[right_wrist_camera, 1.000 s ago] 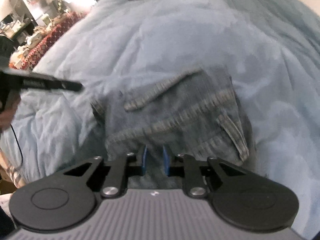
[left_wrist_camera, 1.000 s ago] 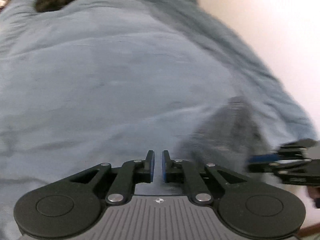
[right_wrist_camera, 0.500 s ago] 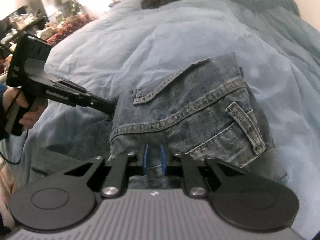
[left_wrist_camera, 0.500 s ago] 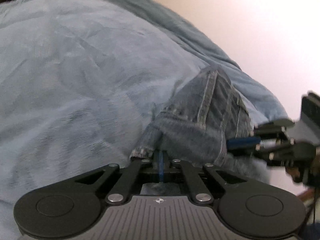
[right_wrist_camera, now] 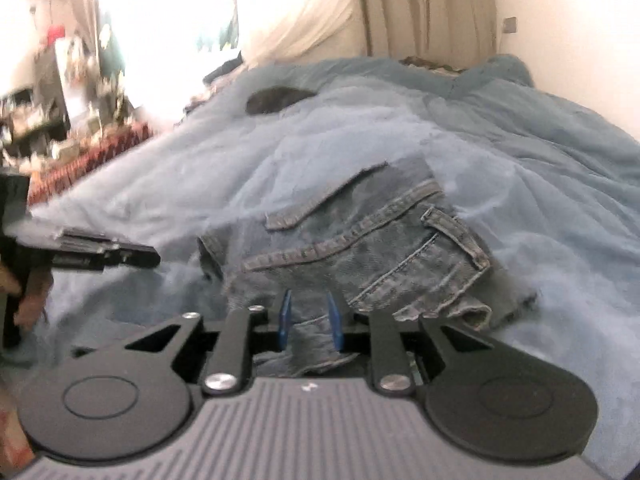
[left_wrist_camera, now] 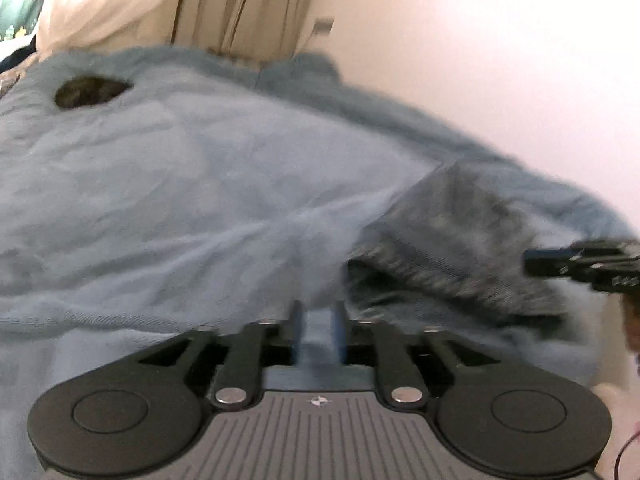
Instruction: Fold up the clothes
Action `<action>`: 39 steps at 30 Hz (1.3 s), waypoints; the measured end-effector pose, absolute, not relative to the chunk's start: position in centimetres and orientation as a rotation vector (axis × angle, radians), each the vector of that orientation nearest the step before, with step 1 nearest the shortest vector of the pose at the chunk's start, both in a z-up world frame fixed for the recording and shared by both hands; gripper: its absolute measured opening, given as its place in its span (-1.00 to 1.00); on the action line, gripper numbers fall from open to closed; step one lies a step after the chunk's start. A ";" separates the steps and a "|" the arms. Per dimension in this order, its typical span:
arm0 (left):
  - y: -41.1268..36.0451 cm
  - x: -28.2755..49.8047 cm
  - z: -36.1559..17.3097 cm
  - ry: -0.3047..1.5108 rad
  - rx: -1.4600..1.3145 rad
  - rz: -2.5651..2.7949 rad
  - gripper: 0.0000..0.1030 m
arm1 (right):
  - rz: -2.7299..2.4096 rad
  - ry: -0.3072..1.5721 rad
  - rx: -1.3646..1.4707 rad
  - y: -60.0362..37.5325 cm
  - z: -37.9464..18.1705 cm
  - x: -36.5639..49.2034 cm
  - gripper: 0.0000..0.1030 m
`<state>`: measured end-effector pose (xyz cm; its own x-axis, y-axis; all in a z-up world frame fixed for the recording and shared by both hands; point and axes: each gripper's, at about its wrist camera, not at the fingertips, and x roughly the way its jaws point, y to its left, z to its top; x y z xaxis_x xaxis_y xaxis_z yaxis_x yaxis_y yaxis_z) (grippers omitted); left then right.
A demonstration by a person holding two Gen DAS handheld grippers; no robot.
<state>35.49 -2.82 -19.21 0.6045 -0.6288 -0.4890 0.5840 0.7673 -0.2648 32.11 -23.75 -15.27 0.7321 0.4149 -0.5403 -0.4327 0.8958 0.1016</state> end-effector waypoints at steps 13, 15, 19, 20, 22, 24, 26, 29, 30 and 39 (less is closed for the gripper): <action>-7.8 39.3 -20.6 0.639 0.056 -0.689 -0.13 | 0.329 0.527 -0.045 -29.9 -13.0 31.0 -0.29; -8.1 40.1 -21.0 0.657 0.025 -0.712 -0.13 | 0.287 0.537 -0.032 -31.5 -13.2 31.8 -0.24; -8.3 40.9 -21.4 0.680 -0.057 -0.742 -0.28 | 0.253 0.585 0.115 -35.3 -14.4 34.1 -0.11; -8.3 41.0 -21.6 0.687 -0.080 -0.752 -0.38 | 0.253 0.597 0.158 -36.1 -14.7 34.6 -0.04; -8.1 41.2 -21.8 0.705 -0.137 -0.766 -0.55 | 0.262 0.592 0.190 -36.4 -15.0 35.7 0.16; -7.7 41.5 -22.1 0.734 -0.220 -0.775 -0.67 | 0.283 0.590 0.174 -36.0 -15.3 37.1 0.43; -7.3 41.9 -22.4 0.760 -0.287 -0.774 -0.70 | 0.325 0.626 0.171 -35.7 -16.0 38.9 0.57; -6.9 42.3 -22.6 0.785 -0.350 -0.782 -0.73 | 0.389 0.708 0.220 -35.8 -17.4 41.3 0.55; -6.7 42.4 -22.7 0.794 -0.377 -0.786 -0.73 | 0.394 0.705 0.227 -35.8 -17.4 41.3 0.54; -5.7 42.7 -21.8 0.803 -0.553 -0.769 -0.83 | 0.443 0.683 0.288 -36.0 -16.8 41.2 -0.37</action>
<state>42.71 -5.73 -21.76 0.4577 -0.7808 -0.4253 0.3910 0.6063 -0.6925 41.19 -35.97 -16.80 0.6891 0.4822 -0.5410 -0.2972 0.8689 0.3959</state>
